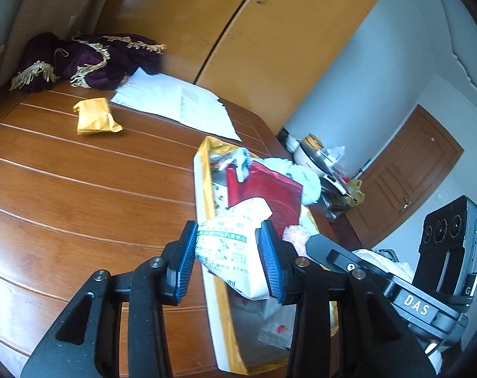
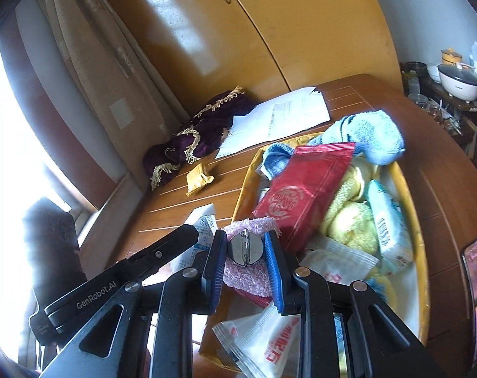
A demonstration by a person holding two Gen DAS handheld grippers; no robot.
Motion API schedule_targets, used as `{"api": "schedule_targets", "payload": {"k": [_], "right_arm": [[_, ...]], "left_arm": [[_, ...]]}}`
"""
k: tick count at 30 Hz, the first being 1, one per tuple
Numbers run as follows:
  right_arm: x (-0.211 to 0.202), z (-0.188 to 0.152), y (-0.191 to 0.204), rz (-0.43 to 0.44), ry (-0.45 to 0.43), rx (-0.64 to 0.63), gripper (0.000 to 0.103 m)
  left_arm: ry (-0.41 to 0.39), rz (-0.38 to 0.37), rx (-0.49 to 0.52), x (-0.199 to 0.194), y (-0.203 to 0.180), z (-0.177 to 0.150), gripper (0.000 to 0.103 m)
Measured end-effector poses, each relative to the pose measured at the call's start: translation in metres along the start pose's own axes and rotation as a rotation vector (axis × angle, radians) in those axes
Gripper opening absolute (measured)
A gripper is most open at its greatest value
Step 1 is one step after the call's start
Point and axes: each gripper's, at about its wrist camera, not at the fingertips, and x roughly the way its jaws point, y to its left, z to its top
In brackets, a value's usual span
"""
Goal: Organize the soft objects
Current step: 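Carry the pink pouch and white packet toward the box and lower them, then open both tools to release the pink pouch and white packet into the box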
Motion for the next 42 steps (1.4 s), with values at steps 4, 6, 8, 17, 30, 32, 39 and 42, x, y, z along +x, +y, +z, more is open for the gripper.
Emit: {"api": "schedule_targets", "payload": {"k": [4,6,8,17,30,32,39,42], "right_arm": [[-0.015,-0.001,-0.006,-0.019,-0.031,-0.011,0.026],[-0.023,-0.003,-0.013,-0.037,-0.038,-0.005,0.026],[-0.029,-0.007,-0.020,-0.061,-0.038,0.002,0.026],[-0.029,-0.018,-0.030,-0.163,0.012,0.013,0.026],[-0.023,-0.024,-0.014,-0.260,-0.021,-0.060,0.033],[-0.027,-0.020,-0.019,-0.230,-0.032,-0.021,0.040],[-0.036,-0.015,-0.017,-0.179,-0.059,0.042,0.042],[-0.040,-0.014,-0.009,-0.151,-0.075,0.036,0.048]], "left_arm": [[0.000,-0.024,0.014,-0.002,-0.005,-0.002,0.038],[0.001,-0.030,0.020,-0.003,-0.005,-0.003,0.038],[0.022,-0.047,0.027,-0.003,-0.005,-0.006,0.038],[0.065,-0.121,0.135,-0.005,-0.024,-0.026,0.038],[0.171,-0.088,0.253,0.007,-0.048,-0.043,0.042],[0.194,-0.110,0.242,0.008,-0.048,-0.042,0.049],[0.225,-0.169,0.161,0.007,-0.034,-0.039,0.058],[0.178,-0.176,0.159,-0.006,-0.034,-0.037,0.068]]}}
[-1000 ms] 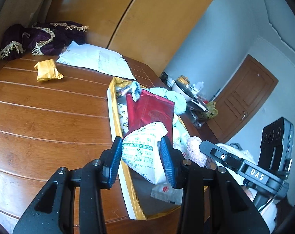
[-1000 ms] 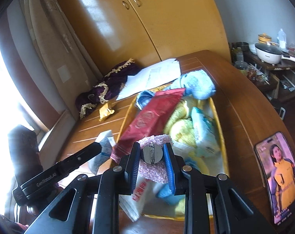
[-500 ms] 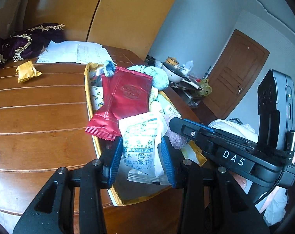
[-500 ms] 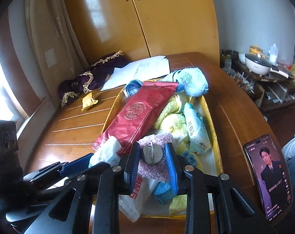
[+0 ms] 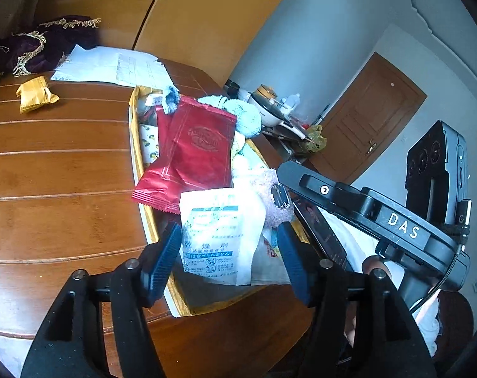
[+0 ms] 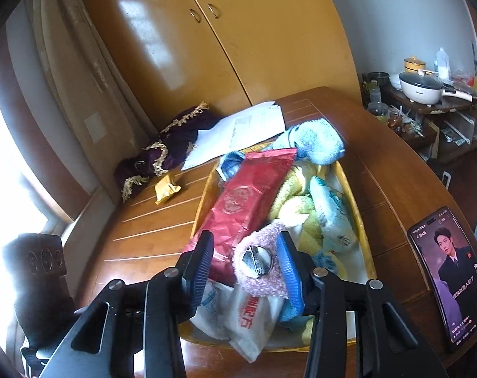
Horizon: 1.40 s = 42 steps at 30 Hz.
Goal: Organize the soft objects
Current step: 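Open both tools to release the pink pouch and white packet into the box, then move the left tool to the yellow packet and grasp it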
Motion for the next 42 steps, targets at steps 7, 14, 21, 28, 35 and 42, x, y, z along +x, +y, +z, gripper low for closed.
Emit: {"api": "schedule_targets", "payload": {"k": [7,14,21,28,35,42], "right_arm": [[0.002,0.003,0.012,0.068,-0.017,-0.062,0.055],[0.013,0.014,0.005,0.200,-0.006,-0.089,0.056],[0.036,0.032,0.034,0.387,0.087,-0.175,0.056],[0.056,0.029,0.044,0.436,0.162,-0.174,0.056],[0.058,0.017,0.039,0.439,0.110,-0.113,0.056],[0.051,0.014,0.045,0.372,0.107,-0.114,0.056]], "left_arm": [[-0.021,0.045,-0.025,0.001,0.002,0.002,0.074],[-0.124,0.100,-0.046,-0.007,0.006,0.008,0.074],[-0.219,0.214,-0.176,-0.029,0.028,0.014,0.074],[-0.255,0.353,-0.330,-0.046,0.068,0.025,0.074],[-0.196,0.478,-0.324,-0.028,0.120,0.067,0.074],[-0.087,0.656,-0.282,0.030,0.181,0.144,0.074]]}}
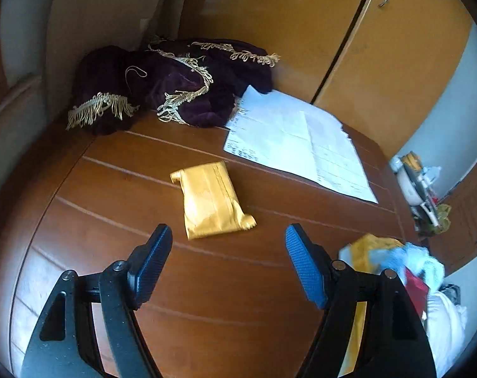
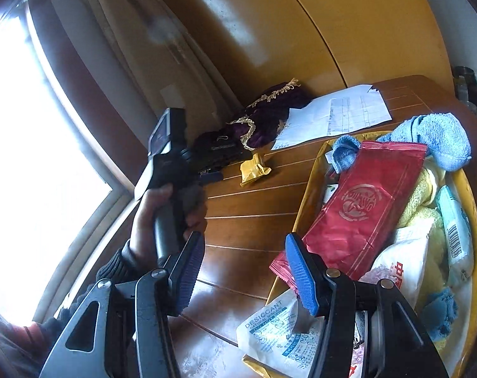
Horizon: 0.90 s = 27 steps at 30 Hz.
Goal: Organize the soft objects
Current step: 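Move the left tool to the yellow packet and grasp it, then carry the yellow packet with the left tool over the box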
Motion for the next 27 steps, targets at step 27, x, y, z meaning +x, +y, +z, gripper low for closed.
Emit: {"api": "schedule_targets", "payload": {"k": [27], "right_arm": [[0.102,0.016,0.072,-0.070,0.276,-0.118,0.055]], "left_arm": [[0.045,-0.245,-0.031,-0.082,0.071,-0.145,0.042]]}}
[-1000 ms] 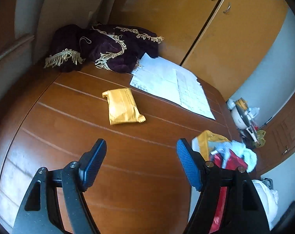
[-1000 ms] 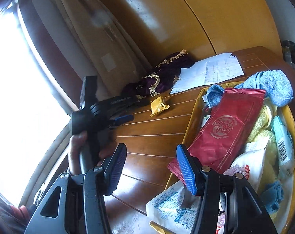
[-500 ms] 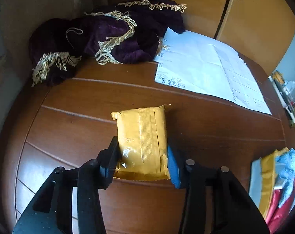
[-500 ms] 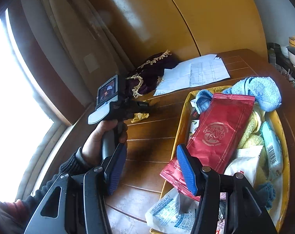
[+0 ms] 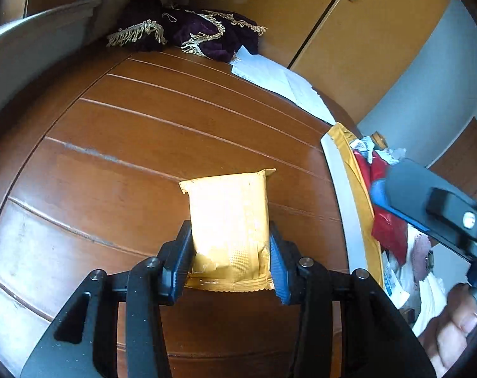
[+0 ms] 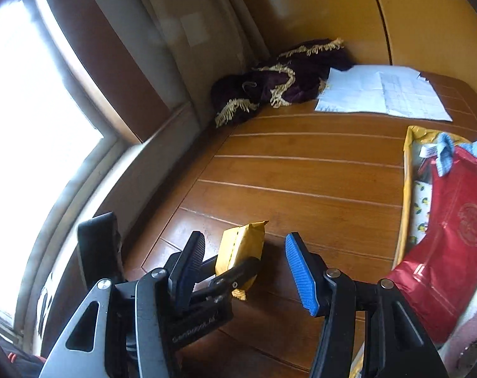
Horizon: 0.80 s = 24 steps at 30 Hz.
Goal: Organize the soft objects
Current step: 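Carry the yellow packet with the left tool over the box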
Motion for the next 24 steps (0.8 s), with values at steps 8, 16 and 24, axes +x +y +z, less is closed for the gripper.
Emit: {"api": "schedule_targets", "payload": {"k": [8,16,24], "right_arm": [[0.019,-0.006,-0.041,0.069,0.077,0.257,0.034],[-0.033,-0.033,-0.062,0.004,-0.089,0.363,0.029],[-0.101,-0.046,-0.084,0.012,-0.241,0.334,0.029]], "left_arm": [[-0.015,-0.152,0.238,-0.010,-0.030,0.008,0.042],[0.002,-0.242,0.455,-0.005,-0.078,0.004,0.042],[-0.083,-0.267,0.580,-0.023,-0.140,-0.017,0.042]]}}
